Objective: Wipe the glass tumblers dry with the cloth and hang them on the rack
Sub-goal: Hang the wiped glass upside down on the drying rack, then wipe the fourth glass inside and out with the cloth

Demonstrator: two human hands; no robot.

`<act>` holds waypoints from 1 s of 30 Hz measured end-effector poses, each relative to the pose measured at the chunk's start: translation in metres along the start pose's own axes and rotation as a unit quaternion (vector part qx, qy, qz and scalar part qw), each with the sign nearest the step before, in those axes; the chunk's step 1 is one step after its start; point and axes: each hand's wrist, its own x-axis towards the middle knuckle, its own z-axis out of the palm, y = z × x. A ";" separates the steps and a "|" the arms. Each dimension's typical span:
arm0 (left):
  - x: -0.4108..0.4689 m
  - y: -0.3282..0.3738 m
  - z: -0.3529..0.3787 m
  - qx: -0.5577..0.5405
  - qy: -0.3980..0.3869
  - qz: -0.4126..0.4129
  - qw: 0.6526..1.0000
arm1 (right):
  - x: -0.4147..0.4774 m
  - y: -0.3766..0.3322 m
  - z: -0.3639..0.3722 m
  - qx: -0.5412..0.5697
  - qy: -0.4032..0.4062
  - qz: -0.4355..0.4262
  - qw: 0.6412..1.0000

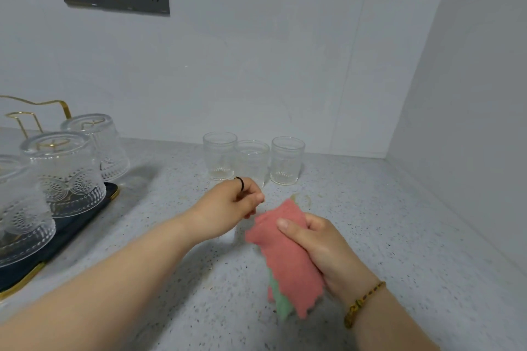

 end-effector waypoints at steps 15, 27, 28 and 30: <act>0.104 -0.057 0.033 -0.063 0.188 -0.216 0.956 | 0.029 0.010 -0.056 0.074 0.229 0.042 0.970; 0.116 -0.064 0.041 -0.010 0.257 -0.254 0.933 | 0.032 0.015 -0.054 -0.004 0.223 0.022 0.975; 0.113 -0.062 0.041 -0.020 0.259 -0.246 0.934 | 0.031 0.014 -0.053 -0.015 0.229 0.011 0.973; 0.105 -0.056 0.038 -0.047 0.263 -0.233 0.935 | 0.030 0.014 -0.052 -0.030 0.245 -0.019 0.969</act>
